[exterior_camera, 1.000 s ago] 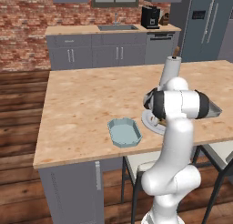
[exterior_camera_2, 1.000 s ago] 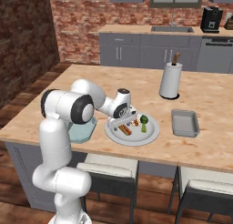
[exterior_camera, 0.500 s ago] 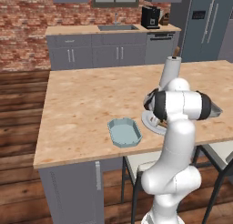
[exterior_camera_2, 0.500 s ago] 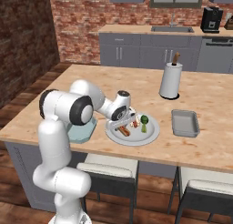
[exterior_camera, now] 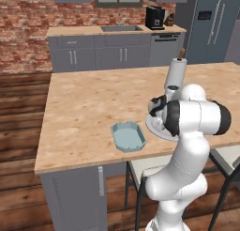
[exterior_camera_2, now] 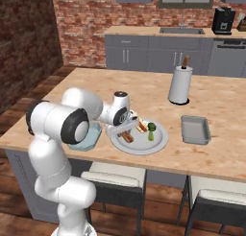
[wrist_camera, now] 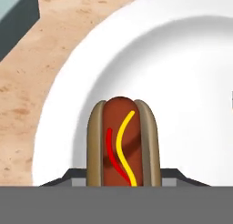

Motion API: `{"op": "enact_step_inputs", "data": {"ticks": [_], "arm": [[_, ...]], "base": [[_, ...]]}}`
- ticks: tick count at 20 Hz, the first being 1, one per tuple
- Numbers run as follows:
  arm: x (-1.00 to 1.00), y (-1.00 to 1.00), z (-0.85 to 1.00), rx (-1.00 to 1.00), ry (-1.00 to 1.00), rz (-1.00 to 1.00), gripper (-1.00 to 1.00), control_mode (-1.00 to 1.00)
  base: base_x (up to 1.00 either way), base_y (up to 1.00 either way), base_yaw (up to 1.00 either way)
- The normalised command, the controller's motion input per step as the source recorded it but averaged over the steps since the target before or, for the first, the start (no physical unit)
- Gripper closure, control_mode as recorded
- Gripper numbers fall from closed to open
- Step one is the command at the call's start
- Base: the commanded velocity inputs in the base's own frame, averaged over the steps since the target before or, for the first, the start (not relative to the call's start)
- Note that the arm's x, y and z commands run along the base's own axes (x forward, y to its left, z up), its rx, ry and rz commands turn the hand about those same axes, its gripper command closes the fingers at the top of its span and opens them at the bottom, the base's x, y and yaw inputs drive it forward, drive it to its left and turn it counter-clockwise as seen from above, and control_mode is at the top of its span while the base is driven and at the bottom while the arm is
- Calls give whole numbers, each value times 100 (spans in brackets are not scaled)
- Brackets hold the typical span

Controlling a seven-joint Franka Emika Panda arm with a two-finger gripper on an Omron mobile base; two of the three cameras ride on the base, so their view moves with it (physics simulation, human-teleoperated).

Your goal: Place one cooked food and one vegetable from the large plate to each tupperware container.

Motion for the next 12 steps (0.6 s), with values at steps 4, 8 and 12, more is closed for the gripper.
{"op": "enact_step_inputs", "data": {"ticks": [4, 8, 12], "arm": [[-18, 21, 97, -8, 24, -26, 100, -100], [-31, 60, 78, 1, 19, -35, 100, -100], [-32, 70, 67, 11, 23, -35, 100, -100]], "base": [[0, 0, 0], [0, 0, 0], [0, 0, 0]]}}
